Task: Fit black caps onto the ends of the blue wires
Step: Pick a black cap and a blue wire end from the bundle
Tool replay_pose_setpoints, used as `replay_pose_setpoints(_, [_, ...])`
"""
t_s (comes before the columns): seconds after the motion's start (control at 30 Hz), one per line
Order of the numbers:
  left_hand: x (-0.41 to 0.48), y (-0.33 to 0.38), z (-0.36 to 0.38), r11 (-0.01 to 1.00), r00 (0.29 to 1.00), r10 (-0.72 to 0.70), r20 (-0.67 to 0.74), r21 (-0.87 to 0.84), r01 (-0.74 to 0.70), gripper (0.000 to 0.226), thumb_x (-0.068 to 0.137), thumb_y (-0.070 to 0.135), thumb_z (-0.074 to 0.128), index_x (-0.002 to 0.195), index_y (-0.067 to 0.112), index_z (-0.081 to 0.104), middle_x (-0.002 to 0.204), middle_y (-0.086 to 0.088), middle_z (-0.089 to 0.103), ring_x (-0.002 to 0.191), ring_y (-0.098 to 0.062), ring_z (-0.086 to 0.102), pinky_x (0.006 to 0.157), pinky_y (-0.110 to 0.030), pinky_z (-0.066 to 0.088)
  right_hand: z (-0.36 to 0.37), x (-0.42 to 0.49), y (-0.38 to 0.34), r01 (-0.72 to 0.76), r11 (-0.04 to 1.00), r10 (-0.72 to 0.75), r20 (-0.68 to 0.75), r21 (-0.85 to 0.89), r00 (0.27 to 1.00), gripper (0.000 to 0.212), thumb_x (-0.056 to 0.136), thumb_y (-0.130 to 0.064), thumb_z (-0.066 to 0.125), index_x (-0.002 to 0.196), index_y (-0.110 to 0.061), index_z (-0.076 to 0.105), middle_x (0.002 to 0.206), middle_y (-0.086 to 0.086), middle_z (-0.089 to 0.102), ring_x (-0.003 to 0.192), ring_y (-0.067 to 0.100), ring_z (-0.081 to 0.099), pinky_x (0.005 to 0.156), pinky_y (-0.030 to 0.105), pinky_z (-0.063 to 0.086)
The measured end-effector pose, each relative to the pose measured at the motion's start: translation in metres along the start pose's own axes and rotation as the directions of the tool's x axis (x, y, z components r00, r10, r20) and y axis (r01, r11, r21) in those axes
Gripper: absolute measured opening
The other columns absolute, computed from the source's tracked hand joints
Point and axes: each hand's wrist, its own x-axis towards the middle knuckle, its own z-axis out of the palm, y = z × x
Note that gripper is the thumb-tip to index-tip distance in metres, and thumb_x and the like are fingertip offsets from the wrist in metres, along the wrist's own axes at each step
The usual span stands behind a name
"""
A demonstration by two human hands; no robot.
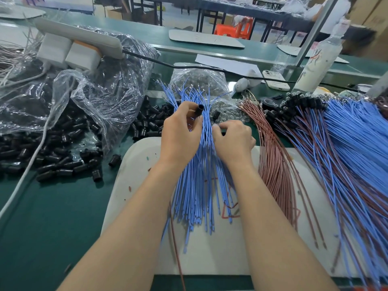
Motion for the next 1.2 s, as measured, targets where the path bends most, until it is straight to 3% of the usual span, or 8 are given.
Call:
replay_pose_setpoints(0.1, [0.001,0.0,0.0,1.0,1.0,-0.016,0.007,-0.004,0.016,0.012,0.091,0.015,0.059,0.103,0.017,0.06,0.08,0.018,0.061,0.077,-0.007,0.06,0.069,-0.014,0.046,-0.011,0.002,0.0,-0.018,0.875,0.077,-0.103,0.483,0.992,0.017,0.091,-0.014,0.054,0.09,-0.011,0.07,0.095,0.004,0.069,0.092,0.017,0.061,0.091,0.038,0.049])
replay_pose_setpoints(0.17, [0.0,0.001,0.0,1.0,1.0,-0.019,0.015,-0.006,0.019,0.013,0.091,0.015,0.059,0.103,0.018,0.06,0.081,0.016,0.062,0.078,-0.008,0.06,0.069,-0.014,0.047,-0.019,0.003,-0.003,-0.108,0.599,0.173,0.003,0.794,0.985,0.018,0.089,-0.003,0.057,0.082,-0.015,0.068,0.082,0.001,0.068,0.08,0.012,0.063,0.083,0.029,0.054])
replay_pose_setpoints(0.23, [0.0,0.001,0.001,1.0,1.0,-0.013,0.02,-0.008,0.013,0.013,0.091,0.015,0.059,0.104,0.017,0.06,0.083,0.014,0.063,0.079,-0.008,0.061,0.071,-0.017,0.048,-0.021,0.004,-0.005,-0.187,0.352,0.17,0.134,0.917,0.976,0.021,0.088,0.004,0.058,0.078,-0.012,0.066,0.075,0.0,0.066,0.071,0.009,0.063,0.074,0.021,0.054])
replay_pose_setpoints(0.33, [0.0,0.001,0.001,1.0,1.0,0.002,0.015,-0.019,-0.002,0.013,0.09,0.014,0.06,0.103,0.017,0.061,0.081,0.015,0.063,0.078,-0.006,0.06,0.071,-0.017,0.049,-0.019,0.002,-0.009,-0.246,0.276,0.128,0.218,0.929,0.968,0.016,0.087,0.007,0.059,0.081,-0.008,0.063,0.078,0.006,0.066,0.072,0.01,0.065,0.073,0.02,0.055])
replay_pose_setpoints(0.73, [-0.001,0.002,0.002,0.999,0.997,0.028,0.066,-0.043,-0.026,0.017,0.089,0.009,0.06,0.099,0.022,0.057,0.081,0.023,0.059,0.076,0.007,0.057,0.073,-0.01,0.047,-0.014,-0.006,-0.014,0.012,0.801,-0.084,0.093,0.598,0.992,0.014,0.087,-0.003,0.06,0.098,-0.01,0.065,0.084,0.0,0.068,0.08,0.012,0.065,0.083,0.034,0.055])
replay_pose_setpoints(0.93, [0.0,0.001,0.002,0.999,0.994,-0.028,0.101,-0.011,0.03,0.015,0.089,0.01,0.06,0.1,0.02,0.059,0.079,0.02,0.059,0.075,0.005,0.058,0.067,-0.006,0.045,-0.015,-0.01,-0.012,0.14,0.875,-0.169,0.021,0.463,0.985,0.036,0.087,-0.008,0.061,0.119,-0.024,0.058,0.079,-0.011,0.062,0.076,0.002,0.061,0.074,0.013,0.046])
replay_pose_setpoints(1.07, [-0.001,0.002,0.002,0.999,0.992,-0.051,0.112,0.013,0.05,0.014,0.09,0.011,0.059,0.102,0.018,0.06,0.079,0.02,0.058,0.075,0.006,0.058,0.069,-0.005,0.044,-0.016,-0.009,-0.011,0.131,0.878,-0.147,-0.002,0.46,0.989,0.024,0.089,-0.008,0.059,0.109,-0.021,0.064,0.08,-0.009,0.065,0.08,0.012,0.066,0.081,0.028,0.052])
replay_pose_setpoints(1.2, [-0.002,0.004,0.001,0.997,0.993,-0.034,0.115,0.07,0.026,0.017,0.091,0.012,0.059,0.107,0.017,0.062,0.082,0.015,0.06,0.082,-0.009,0.061,0.078,-0.019,0.049,-0.022,-0.007,-0.01,0.054,0.752,-0.037,-0.039,0.657,0.999,0.006,0.09,-0.011,0.062,0.094,-0.015,0.063,0.083,0.003,0.07,0.078,0.015,0.069,0.082,0.041,0.056])
